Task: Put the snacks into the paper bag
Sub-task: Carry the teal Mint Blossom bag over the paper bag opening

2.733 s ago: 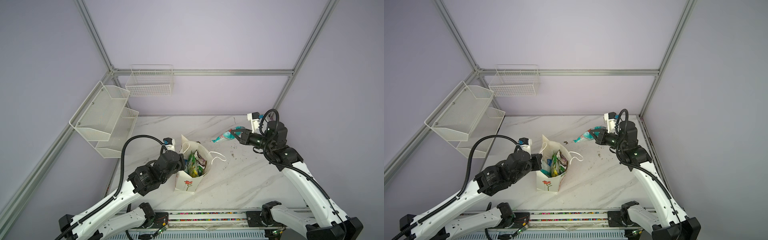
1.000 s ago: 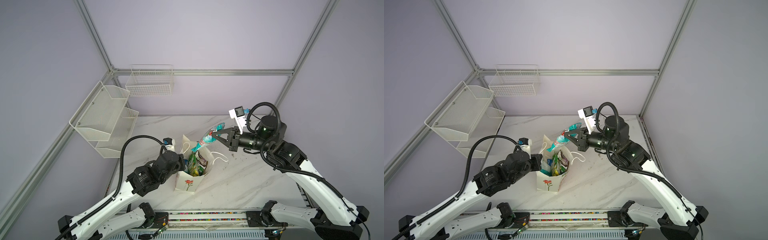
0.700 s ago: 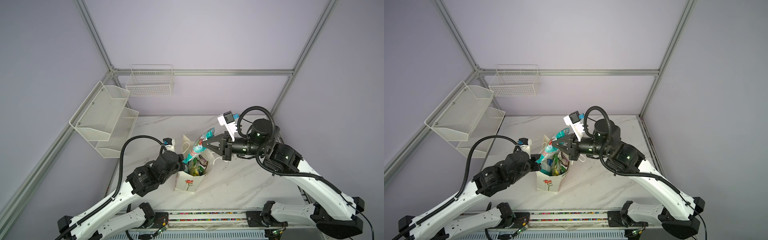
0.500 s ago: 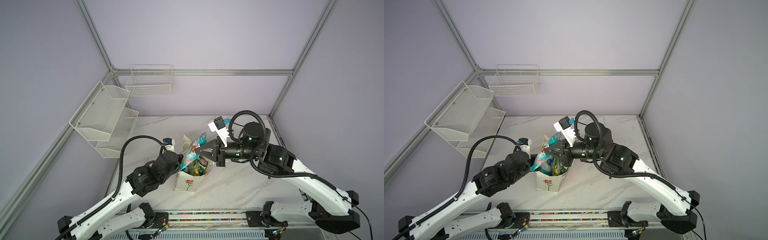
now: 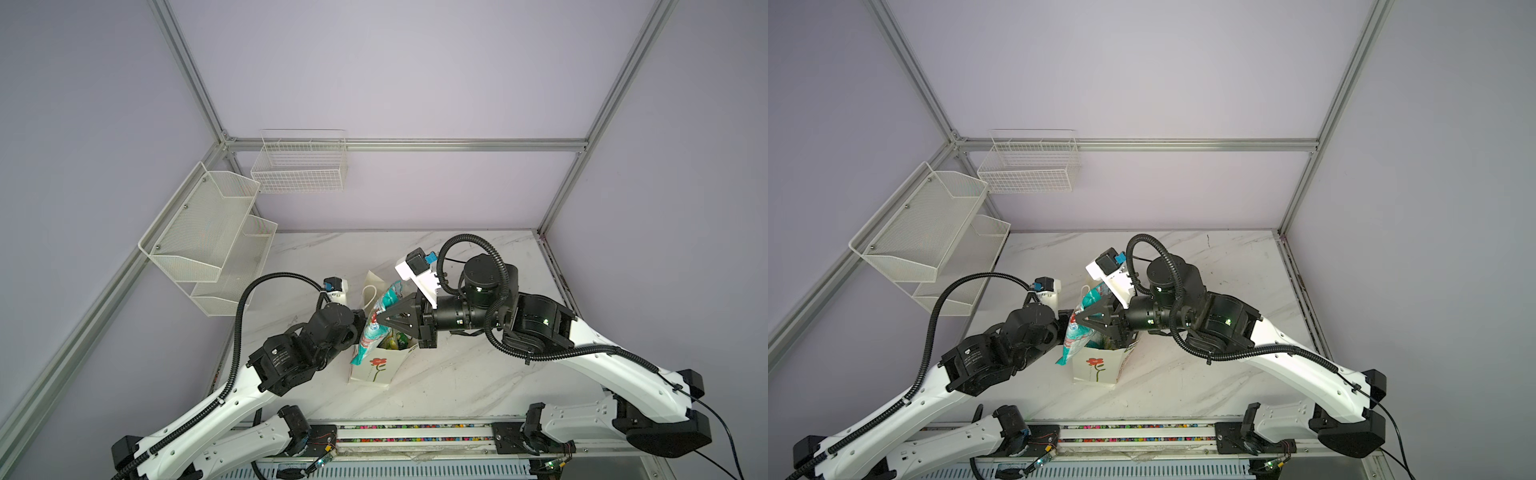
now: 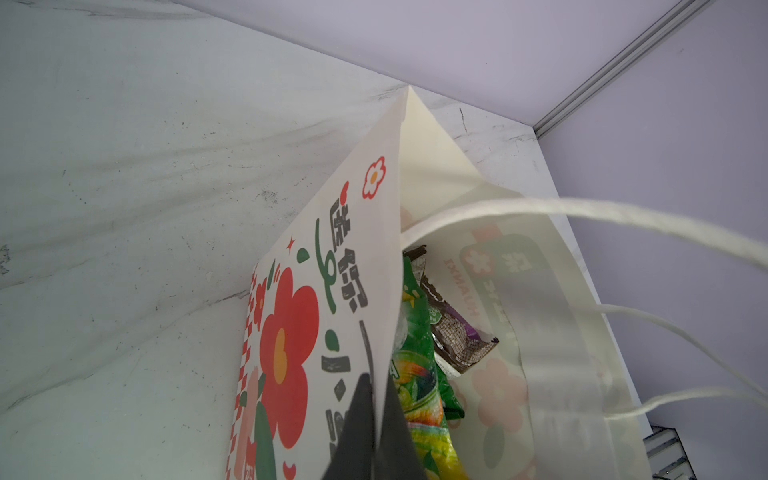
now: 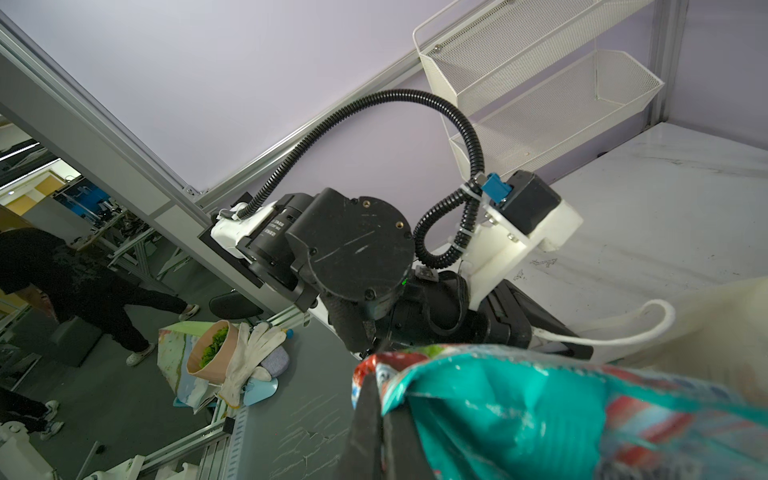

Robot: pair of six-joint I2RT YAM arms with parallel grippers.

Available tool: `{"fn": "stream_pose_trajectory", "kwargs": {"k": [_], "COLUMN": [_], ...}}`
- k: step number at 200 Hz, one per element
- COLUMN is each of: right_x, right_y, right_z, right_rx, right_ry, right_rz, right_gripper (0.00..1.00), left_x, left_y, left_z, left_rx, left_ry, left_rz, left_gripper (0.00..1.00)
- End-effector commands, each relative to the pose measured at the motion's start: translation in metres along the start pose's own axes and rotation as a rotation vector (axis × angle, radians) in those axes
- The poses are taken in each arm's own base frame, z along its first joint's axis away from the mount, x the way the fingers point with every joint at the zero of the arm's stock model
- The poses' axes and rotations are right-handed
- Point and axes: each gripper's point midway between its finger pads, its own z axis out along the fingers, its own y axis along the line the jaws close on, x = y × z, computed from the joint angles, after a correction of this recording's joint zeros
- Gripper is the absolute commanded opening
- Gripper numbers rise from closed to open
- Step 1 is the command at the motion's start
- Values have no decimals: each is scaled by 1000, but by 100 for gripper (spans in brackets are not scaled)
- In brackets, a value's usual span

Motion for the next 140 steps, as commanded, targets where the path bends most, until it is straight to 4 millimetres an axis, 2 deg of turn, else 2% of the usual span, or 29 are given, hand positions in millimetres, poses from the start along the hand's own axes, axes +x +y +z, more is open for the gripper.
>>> {"fn": "stream_pose_trajectory", "kwargs": {"k": [1, 38, 89, 140], "right_x": [-23, -26, -27, -30], "right_y": [13, 10, -14, -25], "right_z": [-11, -18, -24, -30], "right_rx": [-4, 40, 183, 259], "right_ry": [-76, -93, -104, -123], "right_rz": [-66, -74, -81, -87], "right_gripper": [0, 0, 0, 0], "left_x": [-18, -17, -17, -16], "left_y": [-14, -11, -12, -12], "left_z": [-15, -16, -15, -14], "left_rx": [63, 61, 62, 61], "left_ry": [-38, -43, -41, -40], "left_rz": [-17, -22, -15, -17], "left_gripper": [0, 0, 0, 0]}}
